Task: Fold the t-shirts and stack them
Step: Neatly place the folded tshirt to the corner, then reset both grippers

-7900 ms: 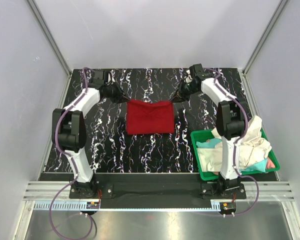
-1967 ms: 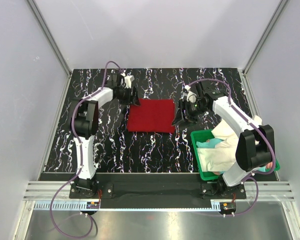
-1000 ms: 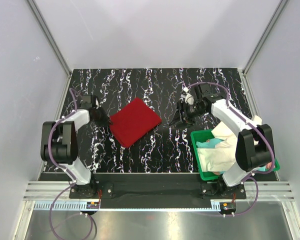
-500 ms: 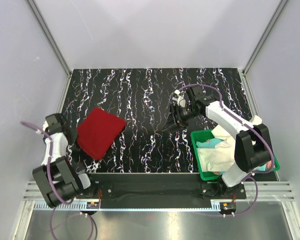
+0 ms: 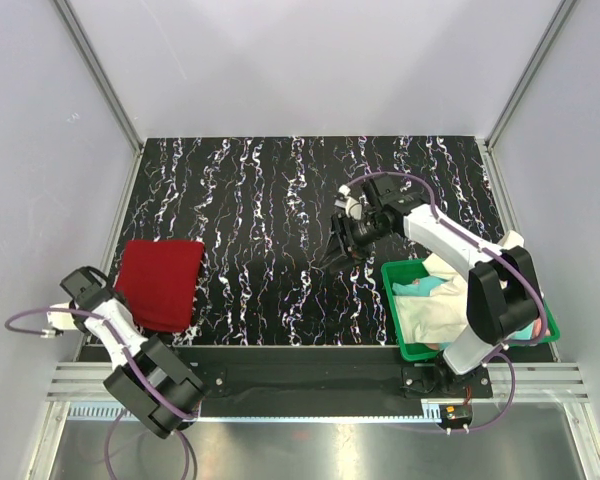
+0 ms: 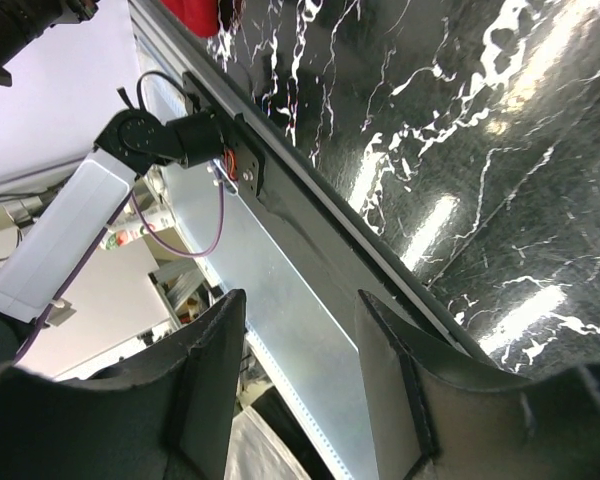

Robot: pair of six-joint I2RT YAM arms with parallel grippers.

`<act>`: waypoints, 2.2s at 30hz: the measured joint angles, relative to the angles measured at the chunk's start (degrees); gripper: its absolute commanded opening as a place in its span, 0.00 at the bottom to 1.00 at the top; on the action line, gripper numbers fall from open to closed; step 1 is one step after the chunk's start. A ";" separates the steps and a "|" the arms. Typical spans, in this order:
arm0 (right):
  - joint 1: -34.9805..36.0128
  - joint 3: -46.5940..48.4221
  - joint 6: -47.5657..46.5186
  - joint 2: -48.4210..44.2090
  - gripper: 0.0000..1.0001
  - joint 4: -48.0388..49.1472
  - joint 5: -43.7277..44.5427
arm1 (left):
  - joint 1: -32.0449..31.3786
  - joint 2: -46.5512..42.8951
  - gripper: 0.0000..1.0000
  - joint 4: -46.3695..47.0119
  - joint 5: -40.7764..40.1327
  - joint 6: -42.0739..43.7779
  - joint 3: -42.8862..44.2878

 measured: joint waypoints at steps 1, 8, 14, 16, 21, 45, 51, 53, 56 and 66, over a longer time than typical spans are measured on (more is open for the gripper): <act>0.42 0.00 0.02 0.15 0.54 -0.09 -0.04 | 0.87 -0.63 0.00 -0.26 -0.22 -0.92 -0.74; 3.26 0.39 -0.07 1.51 0.54 -1.36 -0.04 | 3.80 -2.19 0.00 -2.08 -2.36 -2.86 -2.99; 3.80 0.46 -0.17 1.53 0.54 -2.05 -0.04 | 3.87 -2.10 0.00 -2.40 -4.94 -0.61 -2.93; 3.82 0.46 -0.17 1.53 0.54 -2.05 -0.04 | 3.85 -1.90 0.00 -2.36 -5.84 1.16 -2.58; 3.82 0.46 -0.22 1.53 0.54 -2.05 -0.04 | 3.96 -0.81 0.00 -1.29 -7.32 5.22 -1.38; 3.82 0.46 -0.44 1.64 0.53 -2.05 -0.02 | 3.32 2.03 0.99 -5.92 -10.21 11.45 5.60; 3.85 0.46 -0.46 1.66 0.54 -2.10 0.00 | -23.67 2.32 0.97 -10.34 -14.80 6.93 11.10; 3.87 0.46 -0.50 1.64 0.54 -2.12 0.07 | -32.92 4.00 0.97 -12.02 -16.04 5.31 16.00; 3.87 0.44 -0.48 1.57 0.56 -2.03 0.28 | -47.10 8.63 0.97 -12.76 -18.14 4.11 23.61; 3.87 -20.92 12.09 -17.25 1.00 10.97 8.00 | -82.73 8.76 0.99 2.45 -5.81 0.79 19.98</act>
